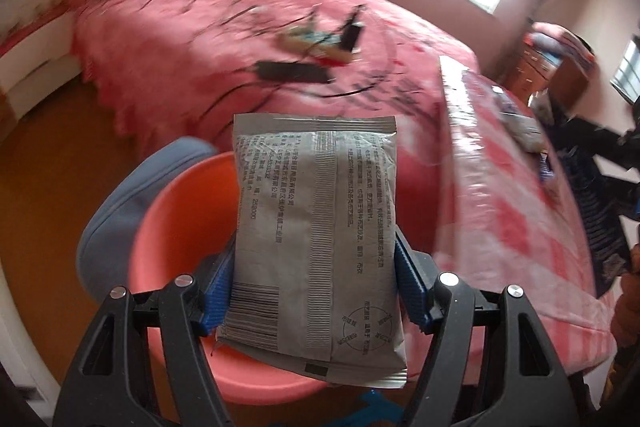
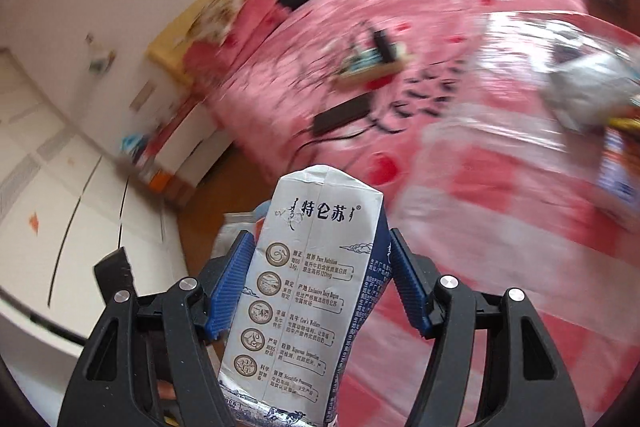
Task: Collect trash
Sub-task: 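Carry both items to the orange bucket and open both tools to drop them, then move both tools back over the trash on the table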
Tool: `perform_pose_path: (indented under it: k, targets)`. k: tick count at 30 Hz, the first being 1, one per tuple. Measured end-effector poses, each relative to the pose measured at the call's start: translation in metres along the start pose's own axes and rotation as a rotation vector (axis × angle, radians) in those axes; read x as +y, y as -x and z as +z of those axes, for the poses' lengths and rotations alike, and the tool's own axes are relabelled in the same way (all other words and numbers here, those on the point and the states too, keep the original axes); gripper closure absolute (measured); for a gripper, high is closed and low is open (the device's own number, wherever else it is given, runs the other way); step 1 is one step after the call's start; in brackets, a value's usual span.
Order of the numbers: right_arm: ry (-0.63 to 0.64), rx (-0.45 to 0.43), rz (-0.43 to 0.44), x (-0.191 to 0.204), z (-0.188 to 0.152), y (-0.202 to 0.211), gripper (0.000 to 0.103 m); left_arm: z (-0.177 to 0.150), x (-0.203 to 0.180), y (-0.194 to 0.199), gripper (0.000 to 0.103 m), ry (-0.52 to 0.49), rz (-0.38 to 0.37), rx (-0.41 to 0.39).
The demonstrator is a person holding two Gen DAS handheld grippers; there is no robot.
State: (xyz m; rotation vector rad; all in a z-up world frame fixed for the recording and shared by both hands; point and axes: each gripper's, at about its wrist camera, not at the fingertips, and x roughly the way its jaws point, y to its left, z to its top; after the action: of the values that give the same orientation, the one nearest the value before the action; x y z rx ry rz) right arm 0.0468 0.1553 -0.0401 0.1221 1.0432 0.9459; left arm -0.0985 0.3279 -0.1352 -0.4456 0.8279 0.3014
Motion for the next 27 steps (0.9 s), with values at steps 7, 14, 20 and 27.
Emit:
perform_pose_path:
  k: [7,14,20,27]
  targets:
    - [0.102,0.045,-0.002,0.051,0.001,-0.064,0.034,-0.018,0.036,-0.017,0.027,0.081,0.064,0.044]
    - [0.04,0.1,-0.005,0.038,-0.008,-0.089,0.017,-0.024,0.048,-0.019,0.022,0.072,0.134,0.044]
    - [0.052,-0.032,-0.077,0.013,-0.015,-0.041,0.016,-0.019,0.041,-0.008,0.021,0.026,0.137,-0.014]
    - [0.057,-0.177,-0.134,-0.019,-0.035,0.013,0.012,-0.018,0.024,-0.003,0.019,-0.005,0.12,-0.046]
